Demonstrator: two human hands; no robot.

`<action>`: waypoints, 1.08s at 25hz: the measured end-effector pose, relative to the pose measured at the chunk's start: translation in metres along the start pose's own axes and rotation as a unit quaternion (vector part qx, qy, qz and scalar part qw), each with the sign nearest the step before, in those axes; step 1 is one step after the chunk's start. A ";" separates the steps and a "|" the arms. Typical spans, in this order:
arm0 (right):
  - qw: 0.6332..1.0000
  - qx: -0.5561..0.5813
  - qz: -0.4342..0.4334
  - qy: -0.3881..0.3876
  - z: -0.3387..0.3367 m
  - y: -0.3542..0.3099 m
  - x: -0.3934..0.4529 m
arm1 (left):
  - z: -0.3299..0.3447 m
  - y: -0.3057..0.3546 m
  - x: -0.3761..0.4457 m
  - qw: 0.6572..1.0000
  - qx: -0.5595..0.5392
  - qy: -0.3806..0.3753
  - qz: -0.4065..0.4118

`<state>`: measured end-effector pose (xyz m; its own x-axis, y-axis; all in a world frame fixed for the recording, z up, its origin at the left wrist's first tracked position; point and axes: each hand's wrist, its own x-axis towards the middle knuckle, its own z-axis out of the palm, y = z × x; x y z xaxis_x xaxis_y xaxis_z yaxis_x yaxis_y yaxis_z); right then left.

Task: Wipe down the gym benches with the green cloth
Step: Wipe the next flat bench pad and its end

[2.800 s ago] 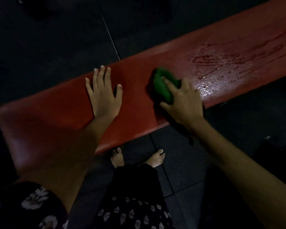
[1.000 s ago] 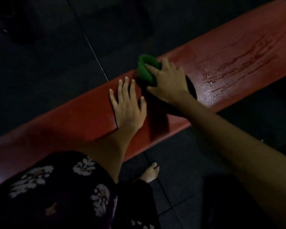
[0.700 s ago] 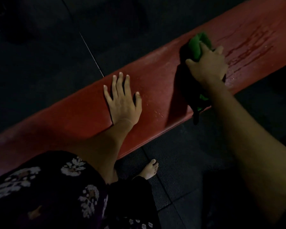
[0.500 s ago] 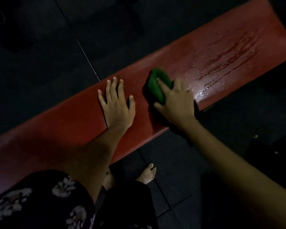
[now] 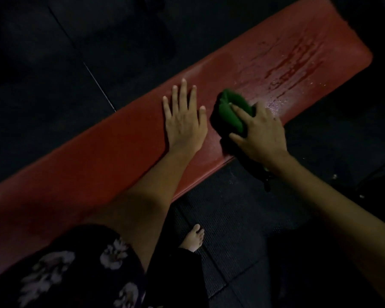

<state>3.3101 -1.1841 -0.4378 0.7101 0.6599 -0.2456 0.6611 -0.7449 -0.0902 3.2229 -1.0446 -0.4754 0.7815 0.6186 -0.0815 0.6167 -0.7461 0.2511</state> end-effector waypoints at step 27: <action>0.998 -0.035 -0.021 -0.052 -0.038 0.022 0.115 | 0.018 0.004 0.006 0.999 0.026 0.040 0.000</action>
<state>3.4153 -1.1206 -0.4308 0.6554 0.6736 -0.3415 0.7071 -0.7062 -0.0360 3.2313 -1.0483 -0.4924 0.7727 0.6348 -0.0044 0.6224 -0.7563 0.2014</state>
